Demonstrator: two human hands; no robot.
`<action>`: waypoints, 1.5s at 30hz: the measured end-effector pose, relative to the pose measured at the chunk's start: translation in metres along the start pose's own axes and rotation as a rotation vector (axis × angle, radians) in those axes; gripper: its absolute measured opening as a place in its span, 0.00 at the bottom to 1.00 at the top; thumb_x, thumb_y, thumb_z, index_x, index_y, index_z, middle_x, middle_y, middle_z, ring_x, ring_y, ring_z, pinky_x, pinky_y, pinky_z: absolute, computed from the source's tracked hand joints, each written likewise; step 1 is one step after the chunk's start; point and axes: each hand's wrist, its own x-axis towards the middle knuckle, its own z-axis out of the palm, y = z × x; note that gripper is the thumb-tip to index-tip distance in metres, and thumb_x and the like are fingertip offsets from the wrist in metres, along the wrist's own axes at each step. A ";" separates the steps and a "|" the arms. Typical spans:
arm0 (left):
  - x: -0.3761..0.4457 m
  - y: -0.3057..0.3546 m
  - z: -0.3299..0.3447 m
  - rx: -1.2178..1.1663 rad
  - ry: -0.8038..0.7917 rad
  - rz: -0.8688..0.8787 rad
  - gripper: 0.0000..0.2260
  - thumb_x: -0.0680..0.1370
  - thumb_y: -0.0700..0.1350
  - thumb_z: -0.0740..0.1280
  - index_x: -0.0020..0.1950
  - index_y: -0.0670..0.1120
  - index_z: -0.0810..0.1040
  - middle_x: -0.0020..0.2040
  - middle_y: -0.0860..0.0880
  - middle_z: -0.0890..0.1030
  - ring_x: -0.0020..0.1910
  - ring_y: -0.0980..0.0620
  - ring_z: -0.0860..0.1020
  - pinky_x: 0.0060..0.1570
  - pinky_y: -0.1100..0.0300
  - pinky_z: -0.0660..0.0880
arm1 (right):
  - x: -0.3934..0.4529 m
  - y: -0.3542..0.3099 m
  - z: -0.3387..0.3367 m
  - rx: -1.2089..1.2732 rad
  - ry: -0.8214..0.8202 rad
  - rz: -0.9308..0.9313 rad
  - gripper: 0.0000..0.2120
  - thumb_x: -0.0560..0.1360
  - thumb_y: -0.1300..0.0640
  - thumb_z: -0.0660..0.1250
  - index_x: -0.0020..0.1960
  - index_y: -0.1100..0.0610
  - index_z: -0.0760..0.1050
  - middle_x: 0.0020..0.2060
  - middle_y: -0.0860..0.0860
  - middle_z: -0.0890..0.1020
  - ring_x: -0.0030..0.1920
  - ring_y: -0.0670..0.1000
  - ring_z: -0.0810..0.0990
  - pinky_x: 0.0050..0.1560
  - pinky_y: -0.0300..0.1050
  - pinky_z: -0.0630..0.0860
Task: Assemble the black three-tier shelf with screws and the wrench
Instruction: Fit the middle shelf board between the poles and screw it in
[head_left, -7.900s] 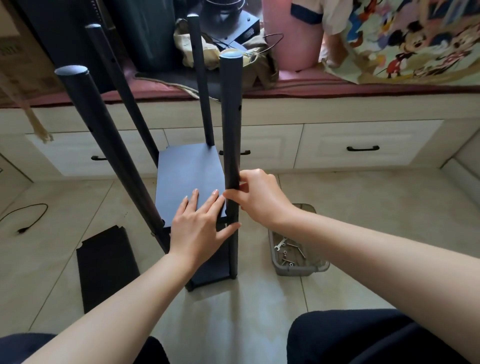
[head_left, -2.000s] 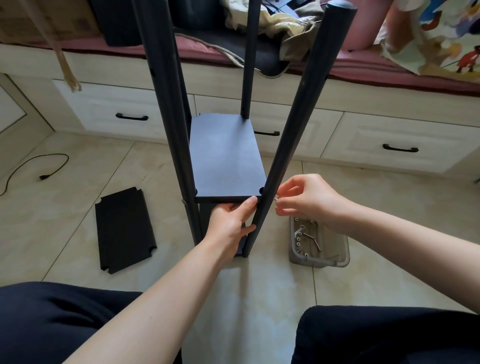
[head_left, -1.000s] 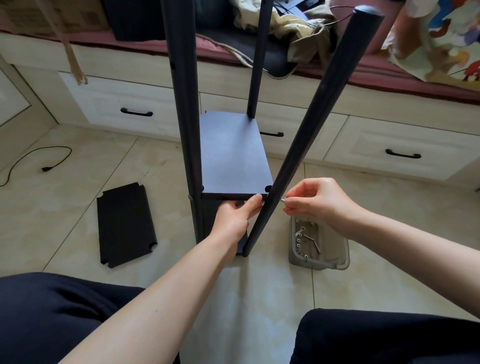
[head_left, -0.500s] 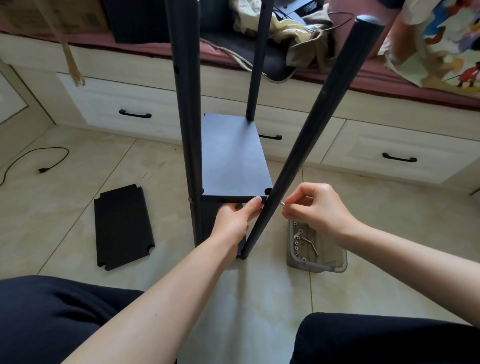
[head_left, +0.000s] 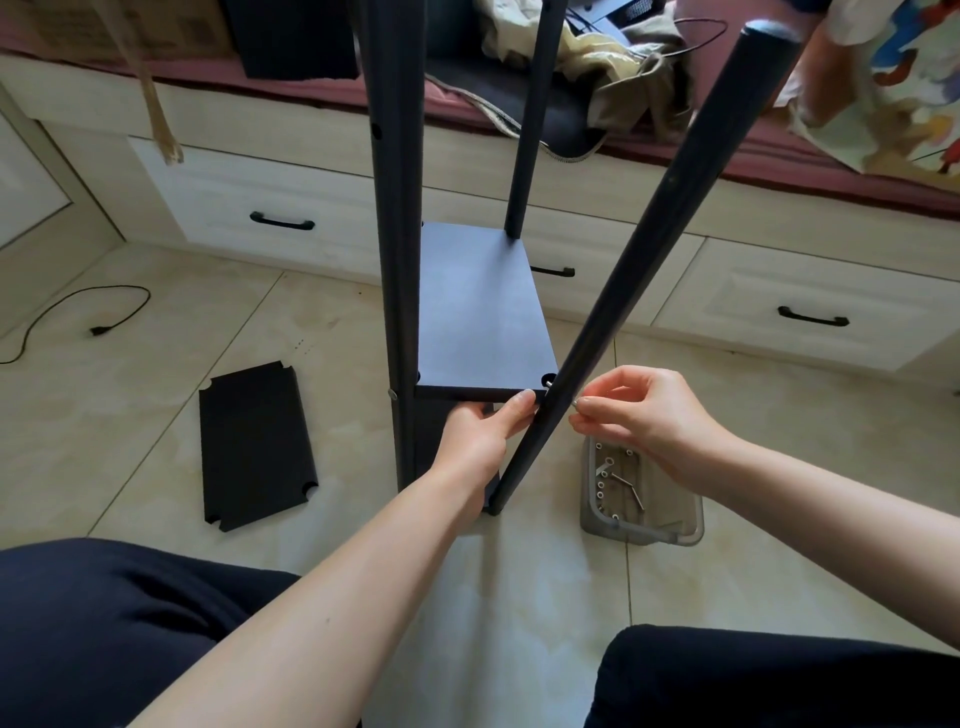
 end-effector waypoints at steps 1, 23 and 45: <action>0.000 0.000 0.000 0.000 -0.002 0.001 0.09 0.82 0.48 0.68 0.60 0.48 0.81 0.54 0.54 0.86 0.48 0.65 0.83 0.42 0.68 0.71 | 0.000 0.000 0.001 -0.031 -0.009 -0.025 0.05 0.71 0.69 0.74 0.45 0.65 0.79 0.40 0.62 0.85 0.42 0.59 0.87 0.41 0.41 0.82; 0.008 0.000 -0.005 -0.126 0.013 -0.022 0.08 0.79 0.46 0.70 0.57 0.46 0.82 0.52 0.53 0.87 0.58 0.54 0.82 0.58 0.55 0.74 | 0.011 -0.013 -0.007 -0.781 -0.210 -0.427 0.24 0.76 0.60 0.71 0.48 0.29 0.68 0.42 0.46 0.80 0.37 0.42 0.83 0.36 0.31 0.77; 0.012 0.008 -0.004 -0.184 0.126 -0.043 0.13 0.79 0.56 0.68 0.53 0.48 0.75 0.55 0.52 0.77 0.65 0.50 0.74 0.65 0.48 0.75 | 0.014 -0.020 0.011 -0.815 -0.221 -0.409 0.25 0.78 0.60 0.69 0.61 0.33 0.66 0.39 0.50 0.83 0.37 0.46 0.82 0.48 0.53 0.82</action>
